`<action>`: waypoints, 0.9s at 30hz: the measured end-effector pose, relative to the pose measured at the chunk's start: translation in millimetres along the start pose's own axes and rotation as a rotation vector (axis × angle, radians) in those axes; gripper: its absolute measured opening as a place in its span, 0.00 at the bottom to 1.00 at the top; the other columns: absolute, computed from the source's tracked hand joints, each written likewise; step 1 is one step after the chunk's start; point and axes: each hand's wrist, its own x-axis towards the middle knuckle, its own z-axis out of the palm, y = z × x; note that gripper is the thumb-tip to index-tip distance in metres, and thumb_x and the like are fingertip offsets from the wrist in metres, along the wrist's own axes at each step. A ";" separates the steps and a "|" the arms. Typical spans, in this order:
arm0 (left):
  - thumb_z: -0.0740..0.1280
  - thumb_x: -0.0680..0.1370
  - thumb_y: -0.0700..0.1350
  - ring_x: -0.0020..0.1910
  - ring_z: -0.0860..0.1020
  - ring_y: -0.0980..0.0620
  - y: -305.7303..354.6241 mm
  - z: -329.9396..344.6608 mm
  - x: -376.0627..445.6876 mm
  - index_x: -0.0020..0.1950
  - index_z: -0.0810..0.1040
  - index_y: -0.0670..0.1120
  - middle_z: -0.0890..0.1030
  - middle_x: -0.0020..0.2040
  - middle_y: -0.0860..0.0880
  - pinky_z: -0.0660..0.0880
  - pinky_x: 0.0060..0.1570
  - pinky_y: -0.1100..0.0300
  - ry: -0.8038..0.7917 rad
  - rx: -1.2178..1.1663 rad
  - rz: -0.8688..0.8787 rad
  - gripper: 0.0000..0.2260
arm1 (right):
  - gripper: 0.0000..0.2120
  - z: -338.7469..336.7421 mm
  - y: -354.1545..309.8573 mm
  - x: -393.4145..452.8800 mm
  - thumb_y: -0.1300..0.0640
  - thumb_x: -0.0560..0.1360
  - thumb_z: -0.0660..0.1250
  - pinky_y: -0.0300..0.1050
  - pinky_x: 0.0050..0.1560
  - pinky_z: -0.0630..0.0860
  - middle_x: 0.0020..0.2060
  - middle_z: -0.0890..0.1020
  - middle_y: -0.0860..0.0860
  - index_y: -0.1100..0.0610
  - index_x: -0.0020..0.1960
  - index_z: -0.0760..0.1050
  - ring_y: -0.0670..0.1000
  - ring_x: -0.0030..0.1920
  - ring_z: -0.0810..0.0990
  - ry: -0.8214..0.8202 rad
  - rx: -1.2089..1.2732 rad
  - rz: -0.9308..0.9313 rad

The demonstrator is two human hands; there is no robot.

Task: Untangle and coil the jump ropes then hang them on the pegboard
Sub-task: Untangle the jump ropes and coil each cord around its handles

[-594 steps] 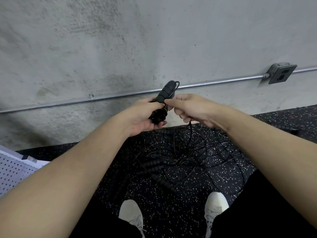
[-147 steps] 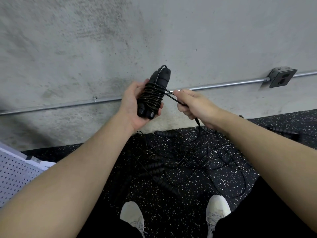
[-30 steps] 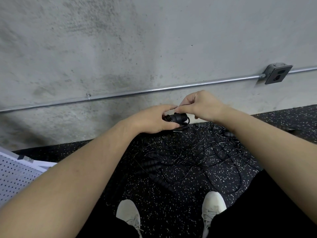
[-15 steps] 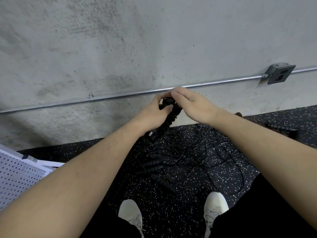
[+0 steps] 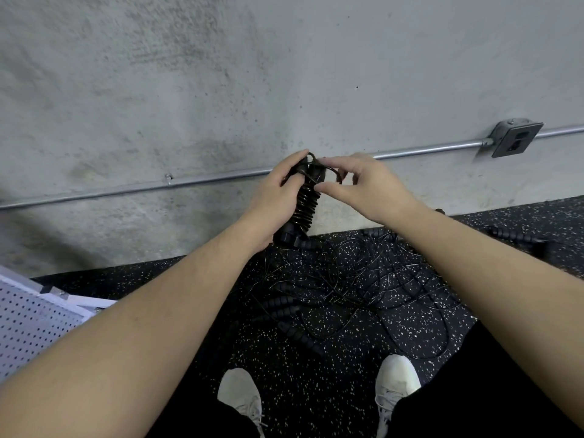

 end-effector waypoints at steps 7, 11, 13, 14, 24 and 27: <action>0.64 0.83 0.46 0.59 0.82 0.52 6.2 1.3 -4.7 0.59 0.79 0.70 0.83 0.61 0.53 0.77 0.65 0.45 0.025 -0.015 0.061 0.16 | 0.19 -7.0 -9.1 1.1 0.46 0.77 0.71 0.43 0.46 0.65 0.40 0.71 0.46 0.45 0.67 0.79 0.52 0.48 0.74 0.155 -0.295 -0.155; 0.66 0.83 0.46 0.55 0.82 0.51 7.5 -0.3 -5.0 0.59 0.81 0.65 0.84 0.57 0.52 0.78 0.64 0.42 -0.007 -0.041 0.080 0.13 | 0.15 -7.7 -8.3 -0.9 0.46 0.79 0.68 0.44 0.46 0.70 0.41 0.78 0.46 0.46 0.65 0.80 0.48 0.46 0.74 0.167 -0.230 -0.157; 0.66 0.83 0.47 0.54 0.83 0.52 8.5 -0.8 -6.0 0.61 0.80 0.64 0.84 0.55 0.53 0.79 0.63 0.44 -0.038 -0.019 0.089 0.12 | 0.13 -7.1 -9.7 -1.1 0.49 0.81 0.67 0.45 0.48 0.71 0.43 0.80 0.48 0.51 0.64 0.80 0.48 0.46 0.73 0.172 -0.244 -0.209; 0.66 0.83 0.48 0.54 0.83 0.52 9.0 -0.7 -6.8 0.62 0.79 0.63 0.84 0.54 0.54 0.79 0.62 0.44 -0.056 -0.015 0.096 0.12 | 0.13 -6.4 -10.3 -0.7 0.51 0.81 0.66 0.45 0.49 0.71 0.45 0.81 0.49 0.54 0.63 0.80 0.50 0.46 0.74 0.179 -0.250 -0.238; 0.60 0.86 0.51 0.49 0.82 0.61 5.5 6.3 -7.7 0.61 0.79 0.57 0.84 0.51 0.56 0.81 0.55 0.55 0.057 -0.201 0.068 0.09 | 0.21 4.1 -12.0 1.2 0.58 0.77 0.73 0.30 0.48 0.67 0.40 0.73 0.44 0.52 0.69 0.77 0.39 0.41 0.71 0.130 0.123 -0.226; 0.61 0.85 0.52 0.50 0.84 0.55 5.6 16.5 -7.3 0.60 0.81 0.56 0.86 0.52 0.55 0.82 0.53 0.52 0.139 -0.338 -0.003 0.09 | 0.27 11.3 -18.9 -0.3 0.55 0.75 0.74 0.32 0.48 0.69 0.44 0.71 0.45 0.44 0.71 0.69 0.40 0.43 0.70 0.222 0.224 -0.133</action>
